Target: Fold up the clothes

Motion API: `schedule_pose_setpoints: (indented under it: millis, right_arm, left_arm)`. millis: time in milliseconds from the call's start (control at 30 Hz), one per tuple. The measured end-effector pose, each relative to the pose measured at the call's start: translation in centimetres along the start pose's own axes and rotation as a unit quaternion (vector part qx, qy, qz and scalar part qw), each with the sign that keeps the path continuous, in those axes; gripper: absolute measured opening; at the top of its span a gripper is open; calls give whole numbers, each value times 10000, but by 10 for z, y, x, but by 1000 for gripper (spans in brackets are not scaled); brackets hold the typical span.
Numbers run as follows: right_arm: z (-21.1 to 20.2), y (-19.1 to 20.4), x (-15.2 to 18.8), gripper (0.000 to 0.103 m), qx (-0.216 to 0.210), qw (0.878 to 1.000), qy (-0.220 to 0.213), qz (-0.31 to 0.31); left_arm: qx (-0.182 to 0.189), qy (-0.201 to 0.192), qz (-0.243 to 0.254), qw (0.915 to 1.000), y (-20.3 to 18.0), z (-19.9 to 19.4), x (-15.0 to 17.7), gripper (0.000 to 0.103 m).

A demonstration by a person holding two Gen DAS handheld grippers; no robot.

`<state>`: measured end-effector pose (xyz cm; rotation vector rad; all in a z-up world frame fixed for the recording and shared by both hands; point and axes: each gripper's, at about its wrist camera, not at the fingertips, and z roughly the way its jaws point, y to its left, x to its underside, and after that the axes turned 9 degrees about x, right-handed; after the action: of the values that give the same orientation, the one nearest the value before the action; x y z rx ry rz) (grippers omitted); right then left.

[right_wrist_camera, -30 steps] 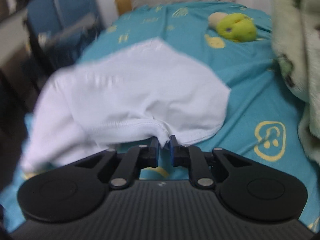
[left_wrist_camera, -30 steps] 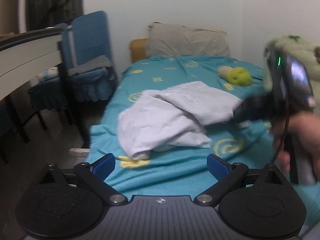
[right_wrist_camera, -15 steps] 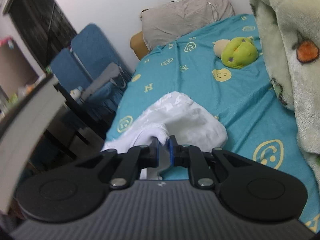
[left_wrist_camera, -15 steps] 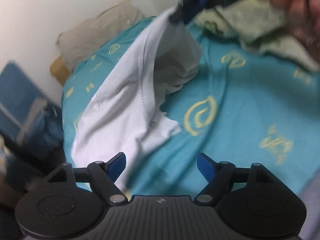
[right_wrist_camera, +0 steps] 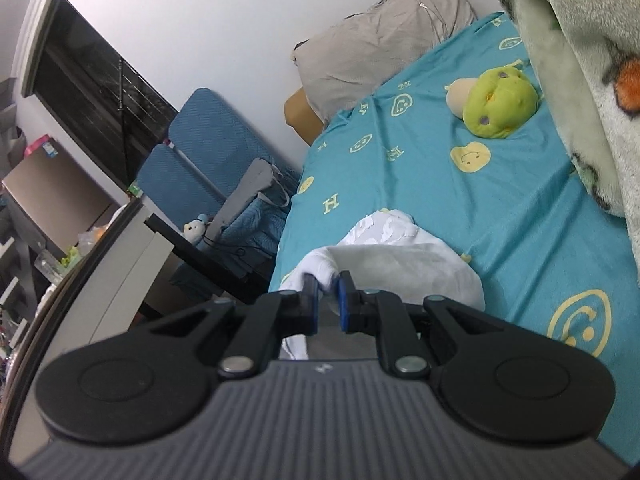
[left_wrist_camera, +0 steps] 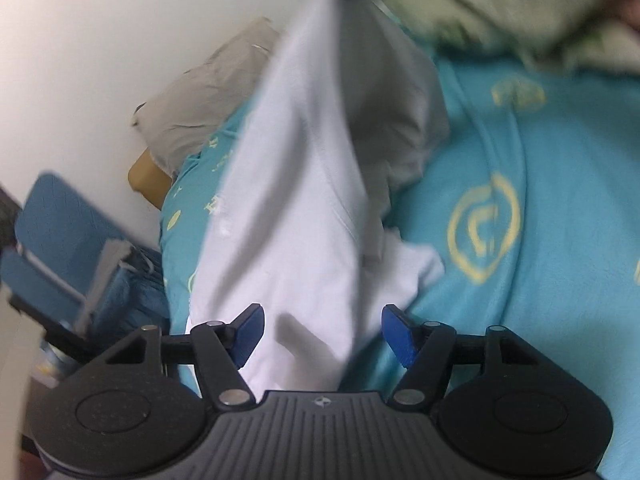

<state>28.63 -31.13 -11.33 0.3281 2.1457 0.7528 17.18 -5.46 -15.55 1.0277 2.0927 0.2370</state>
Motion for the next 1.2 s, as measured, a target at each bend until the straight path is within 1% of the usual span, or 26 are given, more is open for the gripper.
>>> schedule_pose_setpoints:
  millis: [67,133,200,233,267,300,333,367,433,467,533,600,733,767,833,900,1000,1067,1133,1200]
  right_arm:
    - [-2,1,1,13,-68,10000,-46,-16]
    - [-6,5,2,13,-146,9998,-142,-56]
    - [-11,10,5,13,-231,9993,-277,-104]
    - [-14,13,6,13,-259,9990,-343,-141]
    - [-17,16,8,13,-293,9986,-406,-172]
    - [-20,19,10,13,-331,9982,-456,-199]
    - [-24,21,12,13,-363,9979,-495,-229]
    - [-27,23,14,13,-372,9975,-532,-270]
    - [-34,26,17,13,-258,9971,-604,-378]
    - [-37,27,18,13,-183,9968,-644,-442]
    - [-45,30,18,13,-52,9956,-721,-592]
    - [-53,33,18,13,-18,9946,-736,-737]
    - [-70,40,19,13,29,9921,-752,-1007]
    - [-75,40,18,13,2,9920,-727,-1036]
    - [-85,43,19,13,20,9913,-645,-1151]
    - [-88,45,22,14,55,9899,-520,-1317]
    - [-72,45,30,14,165,9910,-161,-1322]
    - [-56,43,36,14,240,9918,108,-1252]
    - [-39,42,41,14,282,9919,339,-1193]
    - [-23,41,46,14,304,9917,533,-1131]
  left_arm:
    - [88,-203,-287,9993,8,-7,-1,68]
    - [8,-291,-304,9991,9,-1,-6,68]
    - [-14,-183,-347,9992,8,10,-5,68]
    - [79,-86,-470,9988,11,16,-7,67]
    - [93,-30,-554,9984,11,19,-5,66]
    - [98,22,-634,9979,10,20,-3,61]
    - [103,73,-713,9974,9,22,-2,49]
    - [72,2,-912,9958,15,17,0,40]
    - [3,-166,-1331,9910,30,6,2,13]
    - [-32,-249,-1539,9878,38,0,3,10]
    - [-60,-724,-2078,9755,56,-26,8,6]
    - [-30,-1216,-2435,9622,73,-61,15,5]
    - [62,-2193,-2787,9350,99,-136,34,4]
    - [204,-2450,-2853,9264,108,-153,39,4]
    - [511,-2936,-2999,9062,124,-182,52,4]
    - [725,-3152,-3269,8880,143,-193,61,4]
    - [1024,-2876,-3650,8795,161,-179,65,4]
    - [1099,-2288,-3684,8944,167,-157,62,4]
    - [1154,-1725,-3540,9119,163,-130,57,4]
    - [1347,-1353,-3283,9251,148,-106,50,4]
